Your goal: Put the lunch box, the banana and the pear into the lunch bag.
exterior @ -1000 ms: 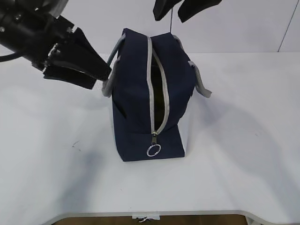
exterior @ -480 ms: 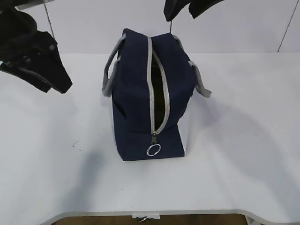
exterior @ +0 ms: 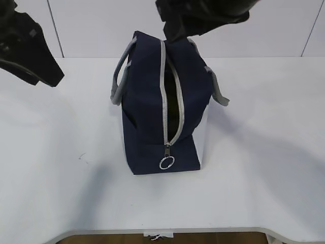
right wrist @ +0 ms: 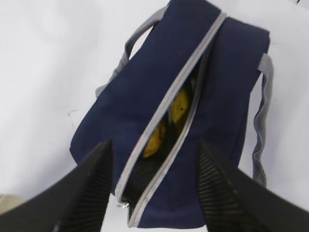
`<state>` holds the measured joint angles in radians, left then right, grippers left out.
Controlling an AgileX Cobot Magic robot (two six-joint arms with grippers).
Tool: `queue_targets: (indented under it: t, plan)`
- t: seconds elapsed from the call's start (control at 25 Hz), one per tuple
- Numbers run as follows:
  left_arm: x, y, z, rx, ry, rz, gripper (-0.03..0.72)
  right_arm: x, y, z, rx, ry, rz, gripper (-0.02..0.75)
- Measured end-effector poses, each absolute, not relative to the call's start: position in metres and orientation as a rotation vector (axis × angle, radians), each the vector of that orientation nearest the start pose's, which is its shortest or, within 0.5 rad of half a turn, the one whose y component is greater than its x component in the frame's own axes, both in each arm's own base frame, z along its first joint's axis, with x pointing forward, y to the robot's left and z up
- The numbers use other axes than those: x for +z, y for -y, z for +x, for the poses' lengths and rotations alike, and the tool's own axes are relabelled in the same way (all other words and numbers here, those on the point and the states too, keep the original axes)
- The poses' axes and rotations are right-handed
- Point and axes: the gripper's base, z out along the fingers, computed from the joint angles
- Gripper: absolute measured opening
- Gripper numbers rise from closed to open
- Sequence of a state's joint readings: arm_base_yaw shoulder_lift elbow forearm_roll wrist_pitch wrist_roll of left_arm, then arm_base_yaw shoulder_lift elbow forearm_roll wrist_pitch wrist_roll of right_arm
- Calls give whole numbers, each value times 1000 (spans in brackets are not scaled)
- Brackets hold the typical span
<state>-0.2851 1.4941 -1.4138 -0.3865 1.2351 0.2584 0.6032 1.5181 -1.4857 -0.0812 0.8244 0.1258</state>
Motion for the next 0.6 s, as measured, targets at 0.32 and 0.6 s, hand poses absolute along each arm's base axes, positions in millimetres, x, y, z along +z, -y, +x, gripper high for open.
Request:
queue_targets:
  t: [0.32, 0.6]
  plan:
    - [352, 115, 277, -544, -2681, 655, 389, 326, -151, 224, 328, -1909, -618, 432]
    - [352, 115, 277, -544, -2681, 655, 386, 281, -143, 204, 359, -1818, -678, 432]
